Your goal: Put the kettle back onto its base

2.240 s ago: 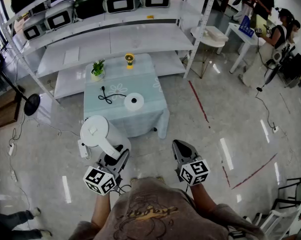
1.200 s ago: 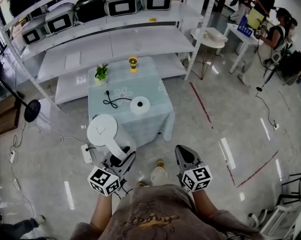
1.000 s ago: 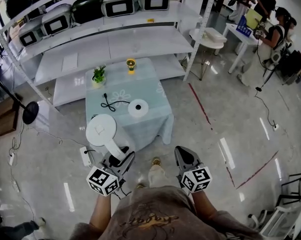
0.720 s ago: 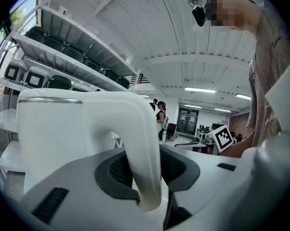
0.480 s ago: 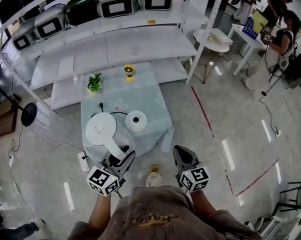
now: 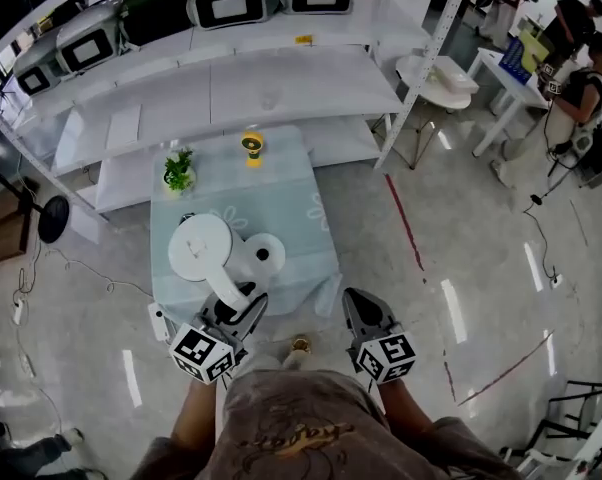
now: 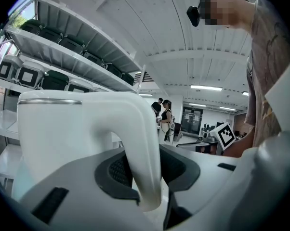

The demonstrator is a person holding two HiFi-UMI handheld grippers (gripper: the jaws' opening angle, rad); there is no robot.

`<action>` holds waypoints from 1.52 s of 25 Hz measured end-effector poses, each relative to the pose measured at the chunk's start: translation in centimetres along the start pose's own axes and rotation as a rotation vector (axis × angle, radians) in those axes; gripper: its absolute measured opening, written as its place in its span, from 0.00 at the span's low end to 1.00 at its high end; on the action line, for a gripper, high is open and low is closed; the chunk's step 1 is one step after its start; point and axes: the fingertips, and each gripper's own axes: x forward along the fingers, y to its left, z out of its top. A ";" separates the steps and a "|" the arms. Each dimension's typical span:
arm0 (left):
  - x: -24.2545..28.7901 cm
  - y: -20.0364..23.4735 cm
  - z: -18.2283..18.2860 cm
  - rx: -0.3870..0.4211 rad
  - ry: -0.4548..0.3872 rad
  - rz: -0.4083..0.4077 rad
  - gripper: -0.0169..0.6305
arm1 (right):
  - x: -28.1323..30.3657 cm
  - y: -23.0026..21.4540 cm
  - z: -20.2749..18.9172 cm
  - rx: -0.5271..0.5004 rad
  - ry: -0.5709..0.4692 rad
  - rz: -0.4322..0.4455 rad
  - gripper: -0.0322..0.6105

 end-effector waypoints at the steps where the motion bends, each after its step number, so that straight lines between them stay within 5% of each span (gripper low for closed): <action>1: 0.5 0.4 0.1 0.000 0.003 0.000 0.23 | 0.5 -0.3 0.0 0.002 0.003 0.002 0.05; 15: 5.2 5.5 -0.1 0.019 0.029 -0.078 0.23 | 5.7 -1.4 0.2 0.033 0.035 -0.053 0.05; 26: 9.3 6.9 -4.7 0.031 0.099 -0.167 0.24 | 5.6 -3.5 -0.1 0.032 0.057 -0.137 0.05; 38: 12.5 8.7 -9.0 0.004 0.146 -0.158 0.24 | 4.0 -5.8 -1.4 0.050 0.092 -0.224 0.05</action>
